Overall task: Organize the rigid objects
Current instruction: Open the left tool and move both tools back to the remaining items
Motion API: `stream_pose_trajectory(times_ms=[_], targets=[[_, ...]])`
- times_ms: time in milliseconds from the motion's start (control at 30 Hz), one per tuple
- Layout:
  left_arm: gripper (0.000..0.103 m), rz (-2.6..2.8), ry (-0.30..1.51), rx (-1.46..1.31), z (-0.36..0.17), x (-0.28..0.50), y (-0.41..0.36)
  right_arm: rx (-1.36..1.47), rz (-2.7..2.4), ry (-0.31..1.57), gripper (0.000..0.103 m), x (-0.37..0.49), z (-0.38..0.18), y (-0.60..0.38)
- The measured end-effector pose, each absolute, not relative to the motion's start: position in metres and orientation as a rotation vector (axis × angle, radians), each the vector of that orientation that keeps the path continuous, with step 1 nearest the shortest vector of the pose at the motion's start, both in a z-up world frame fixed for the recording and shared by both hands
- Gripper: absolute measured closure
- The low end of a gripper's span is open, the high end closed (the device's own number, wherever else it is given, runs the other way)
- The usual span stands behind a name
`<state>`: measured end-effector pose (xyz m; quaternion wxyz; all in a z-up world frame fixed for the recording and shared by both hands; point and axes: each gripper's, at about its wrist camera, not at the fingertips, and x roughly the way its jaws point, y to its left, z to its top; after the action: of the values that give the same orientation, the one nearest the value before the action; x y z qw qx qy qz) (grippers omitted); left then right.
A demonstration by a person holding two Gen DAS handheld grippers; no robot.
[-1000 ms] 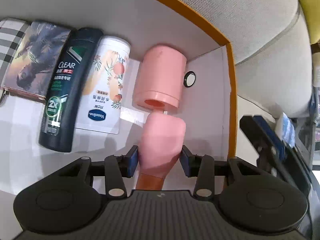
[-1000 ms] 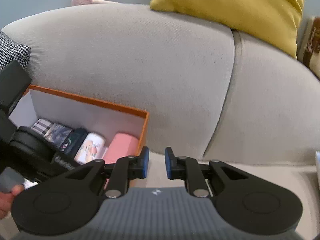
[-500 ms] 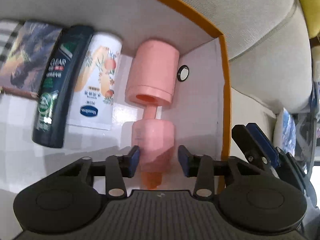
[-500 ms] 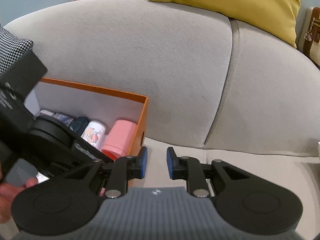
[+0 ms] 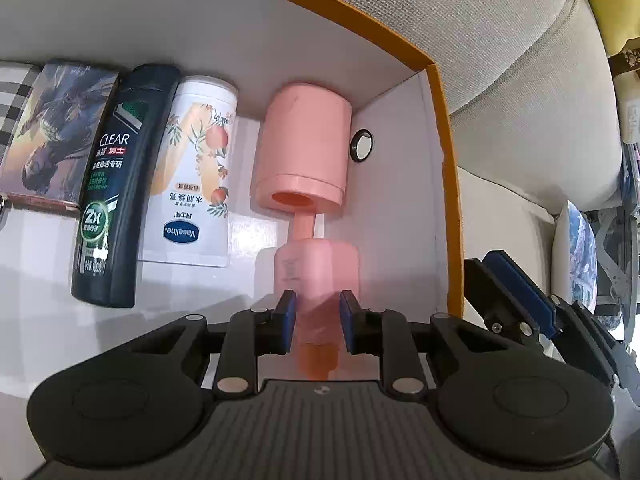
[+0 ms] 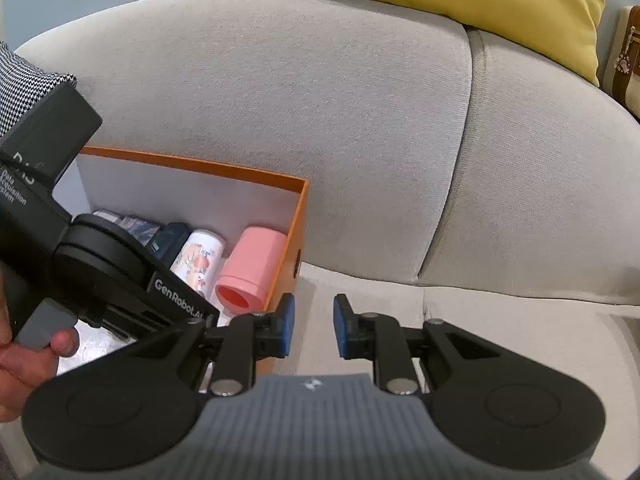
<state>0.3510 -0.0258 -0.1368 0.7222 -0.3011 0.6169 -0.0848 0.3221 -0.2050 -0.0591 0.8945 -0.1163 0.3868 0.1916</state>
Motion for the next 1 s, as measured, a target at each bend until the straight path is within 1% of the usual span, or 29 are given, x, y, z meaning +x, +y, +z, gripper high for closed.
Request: stream_pose_trajectory(times_ms=[233, 333, 400, 500, 600, 633, 800, 1000], targets=[[0.079, -0.227, 1.262, -0.557, -0.096, 0.327, -0.019, -0.238, 0.392, 0.792, 0.082, 0.312, -0.049, -0.207], [0.079, -0.238, 1.204, -0.503, -0.075, 0.307, -0.017, -0.235, 0.395, 0.782, 0.081, 0.304, -0.043, -0.206], [0.083, -0.255, 1.162, -0.476, -0.061, 0.291, -0.015, -0.230, 0.398, 0.773, 0.081, 0.297, -0.039, -0.207], [0.083, -0.272, 1.109, -0.463, -0.041, 0.264, -0.010, -0.217, 0.400, 0.756, 0.080, 0.281, -0.030, -0.209], [0.083, -0.288, 1.056, -0.461, -0.026, 0.235, -0.004, -0.196, 0.411, 0.738, 0.078, 0.263, -0.023, -0.214], [0.083, -0.291, 1.038, -0.454, -0.022, 0.224, -0.002, -0.185, 0.416, 0.733, 0.075, 0.254, -0.021, -0.217], [0.083, -0.258, 1.000, -0.410, -0.020, 0.179, 0.003, -0.114, 0.431, 0.746, 0.070, 0.217, -0.019, -0.229], [0.083, -0.154, 1.046, -0.442, -0.046, 0.142, 0.008, -0.058, 0.419, 0.804, 0.063, 0.179, -0.041, -0.235]])
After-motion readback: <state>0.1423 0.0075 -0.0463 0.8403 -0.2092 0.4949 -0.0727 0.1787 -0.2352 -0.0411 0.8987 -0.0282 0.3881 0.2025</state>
